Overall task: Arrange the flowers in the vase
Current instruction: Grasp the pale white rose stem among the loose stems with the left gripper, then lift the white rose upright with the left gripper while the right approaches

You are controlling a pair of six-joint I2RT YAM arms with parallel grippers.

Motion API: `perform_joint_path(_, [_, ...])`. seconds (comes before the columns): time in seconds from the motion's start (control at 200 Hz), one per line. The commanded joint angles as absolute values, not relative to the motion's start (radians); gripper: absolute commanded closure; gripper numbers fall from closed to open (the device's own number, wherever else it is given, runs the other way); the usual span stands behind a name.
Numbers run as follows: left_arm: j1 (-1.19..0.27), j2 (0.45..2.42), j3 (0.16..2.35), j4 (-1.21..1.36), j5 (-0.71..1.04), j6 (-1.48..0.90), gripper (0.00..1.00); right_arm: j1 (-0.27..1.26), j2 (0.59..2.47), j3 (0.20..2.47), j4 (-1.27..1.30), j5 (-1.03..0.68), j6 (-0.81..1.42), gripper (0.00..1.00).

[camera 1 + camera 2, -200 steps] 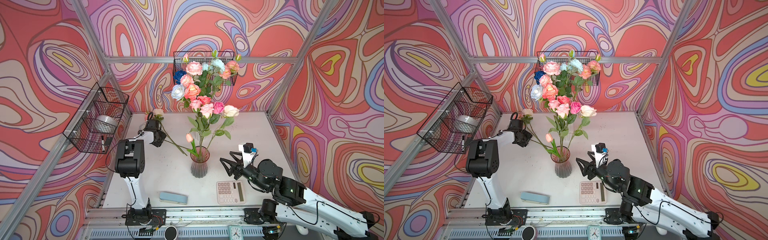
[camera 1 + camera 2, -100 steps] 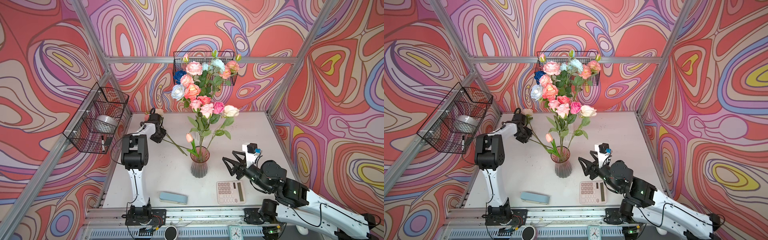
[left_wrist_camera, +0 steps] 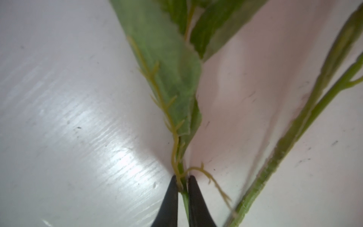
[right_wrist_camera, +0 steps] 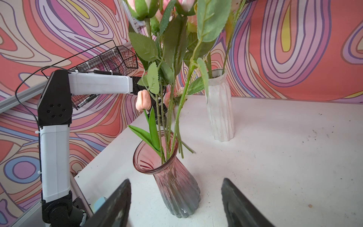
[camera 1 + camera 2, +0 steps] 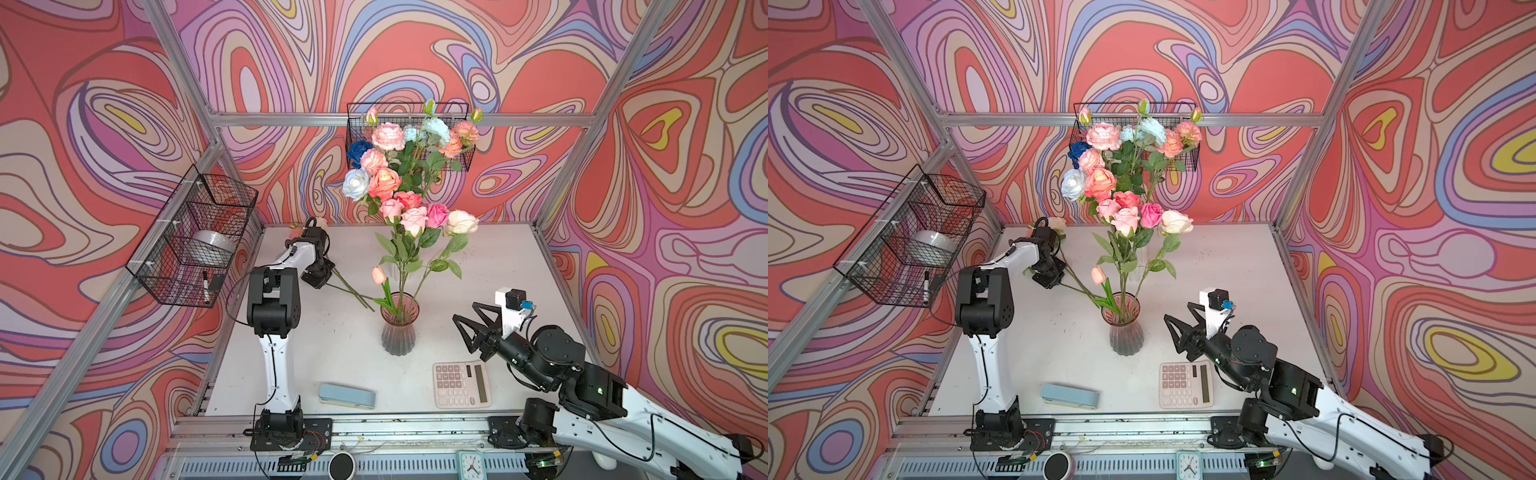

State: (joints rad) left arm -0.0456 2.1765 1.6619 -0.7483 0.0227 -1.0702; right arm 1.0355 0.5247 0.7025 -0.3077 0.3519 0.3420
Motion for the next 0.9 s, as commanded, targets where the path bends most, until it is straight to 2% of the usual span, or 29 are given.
perform_joint_path(0.0, [-0.049,2.119,1.600,-0.769,-0.006,-1.086,0.92,1.037,0.510,0.697,-0.321,0.368,0.340,0.25])
perform_joint_path(0.3, [-0.049,1.819,1.462,-0.643,-0.037,-1.032,1.00,1.037,0.498,0.692,-0.310,0.367,0.347,0.25])
perform_joint_path(0.591, [-0.054,1.418,1.225,-0.510,-0.061,-0.924,1.00,1.037,0.487,0.703,-0.314,0.364,0.347,0.25])
perform_joint_path(0.896, [-0.090,1.011,1.117,-0.528,-0.071,-0.770,0.99,1.038,0.534,0.746,-0.309,0.279,0.330,0.25])
